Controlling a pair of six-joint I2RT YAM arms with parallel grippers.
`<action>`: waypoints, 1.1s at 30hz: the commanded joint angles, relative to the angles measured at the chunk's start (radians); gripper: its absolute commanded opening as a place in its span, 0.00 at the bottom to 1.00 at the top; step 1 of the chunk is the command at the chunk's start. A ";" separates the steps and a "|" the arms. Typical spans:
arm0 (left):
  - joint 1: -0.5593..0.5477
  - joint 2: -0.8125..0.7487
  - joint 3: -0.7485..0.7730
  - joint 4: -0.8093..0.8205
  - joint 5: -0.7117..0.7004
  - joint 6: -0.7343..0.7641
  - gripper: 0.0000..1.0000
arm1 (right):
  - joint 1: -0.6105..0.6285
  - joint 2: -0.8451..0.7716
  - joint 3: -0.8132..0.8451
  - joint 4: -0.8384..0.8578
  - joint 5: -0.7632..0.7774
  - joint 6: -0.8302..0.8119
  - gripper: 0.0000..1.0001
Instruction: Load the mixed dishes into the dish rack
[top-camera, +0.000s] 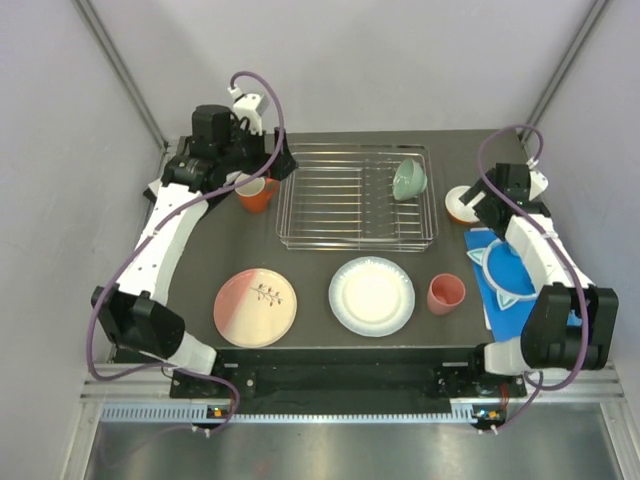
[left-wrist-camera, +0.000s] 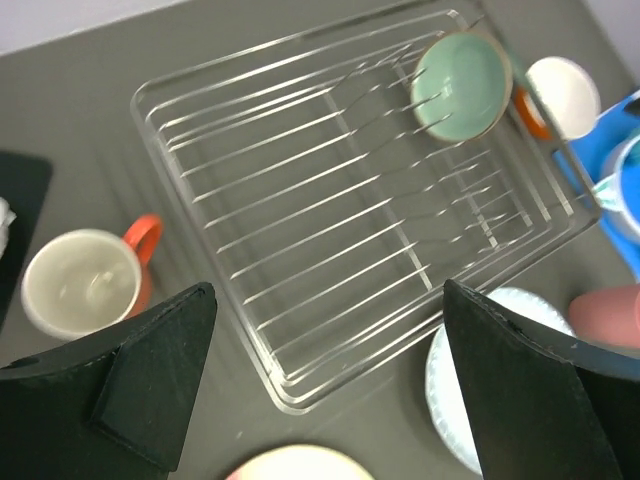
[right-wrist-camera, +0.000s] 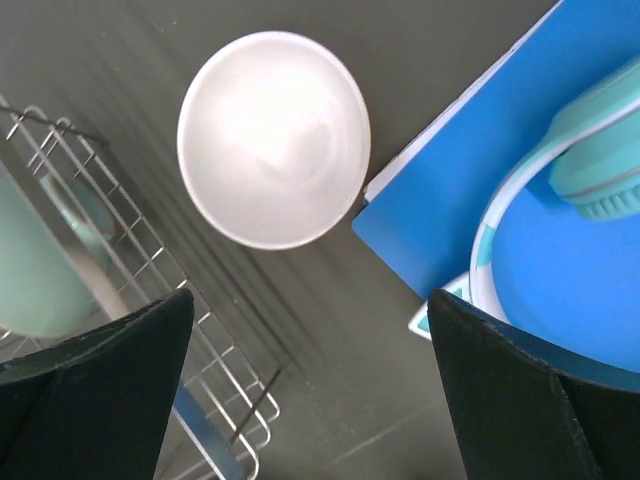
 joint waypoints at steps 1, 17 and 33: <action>0.058 -0.122 -0.083 -0.038 -0.086 0.072 0.99 | -0.048 0.083 0.048 0.056 -0.001 0.006 1.00; 0.115 -0.363 -0.313 -0.052 -0.193 0.246 0.99 | -0.066 0.335 0.175 0.122 0.008 0.018 0.98; 0.115 -0.530 -0.462 -0.055 -0.288 0.280 0.99 | -0.076 0.441 0.160 0.194 0.006 0.012 0.56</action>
